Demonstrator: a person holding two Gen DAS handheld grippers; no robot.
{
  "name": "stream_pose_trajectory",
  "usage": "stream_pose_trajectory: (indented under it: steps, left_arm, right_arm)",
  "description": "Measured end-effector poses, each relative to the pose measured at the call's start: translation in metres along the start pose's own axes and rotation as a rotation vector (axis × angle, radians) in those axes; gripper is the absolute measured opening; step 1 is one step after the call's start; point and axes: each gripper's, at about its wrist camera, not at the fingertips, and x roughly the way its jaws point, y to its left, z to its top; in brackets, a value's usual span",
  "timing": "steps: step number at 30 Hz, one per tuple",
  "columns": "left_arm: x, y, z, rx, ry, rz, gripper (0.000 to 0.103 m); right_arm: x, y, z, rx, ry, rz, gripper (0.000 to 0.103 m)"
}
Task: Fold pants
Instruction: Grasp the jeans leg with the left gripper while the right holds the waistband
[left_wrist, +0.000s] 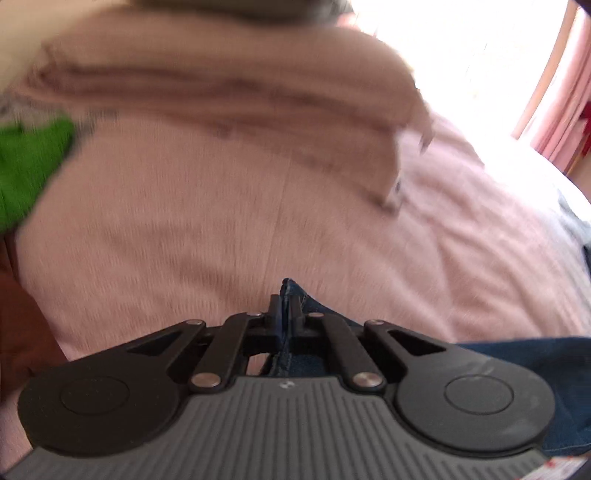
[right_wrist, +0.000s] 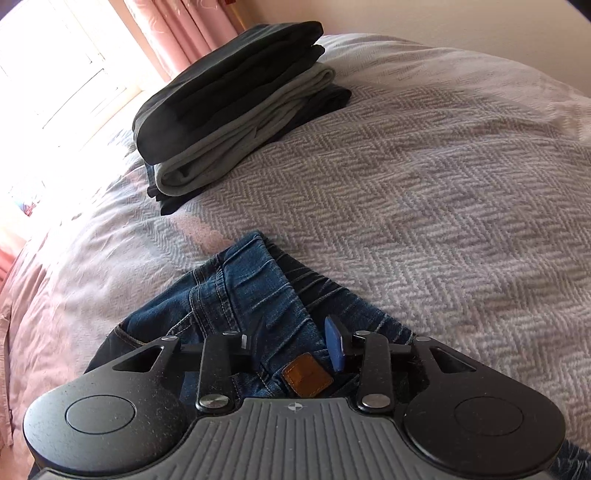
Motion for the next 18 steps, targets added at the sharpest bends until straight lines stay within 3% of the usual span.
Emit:
stream_pose_trajectory:
  steps: [3, 5, 6, 8, 10, 11, 13, 15, 18]
  left_arm:
    - [-0.003, -0.006, 0.002, 0.059, -0.074, 0.037, 0.002]
    - [0.023, -0.014, -0.01, 0.158, -0.003, 0.112, 0.004]
    - [0.04, -0.018, -0.017, 0.212, 0.057, 0.16, 0.002]
    - [0.067, -0.019, -0.029, 0.298, 0.133, 0.368, 0.002]
    - [0.061, -0.001, -0.022, 0.185, 0.131, 0.422, 0.002]
    - [0.046, 0.009, -0.016, 0.061, 0.11, 0.384, 0.001]
    - [0.015, 0.009, -0.008, -0.074, 0.074, 0.234, 0.001]
    - [-0.008, -0.019, -0.009, -0.082, 0.08, 0.103, 0.006]
    - [-0.027, -0.088, -0.035, 0.01, 0.097, -0.114, 0.018]
  right_arm:
    - [-0.003, 0.005, -0.005, 0.002, -0.018, -0.014, 0.033]
    - [-0.004, 0.008, -0.008, -0.006, -0.029, -0.024, 0.034]
    - [-0.004, 0.01, -0.009, -0.013, -0.032, -0.031, 0.034]
    - [-0.006, 0.013, -0.01, -0.035, -0.033, -0.044, 0.034]
    - [-0.011, 0.018, -0.008, -0.059, -0.026, -0.045, 0.034]
    - [-0.014, 0.02, -0.007, -0.071, -0.022, -0.044, 0.034]
    - [-0.023, 0.025, -0.005, -0.101, -0.016, -0.036, 0.035]
    - [-0.032, 0.032, -0.01, -0.145, -0.015, 0.007, 0.036]
    - [-0.039, 0.052, -0.028, -0.227, -0.005, 0.056, 0.036]
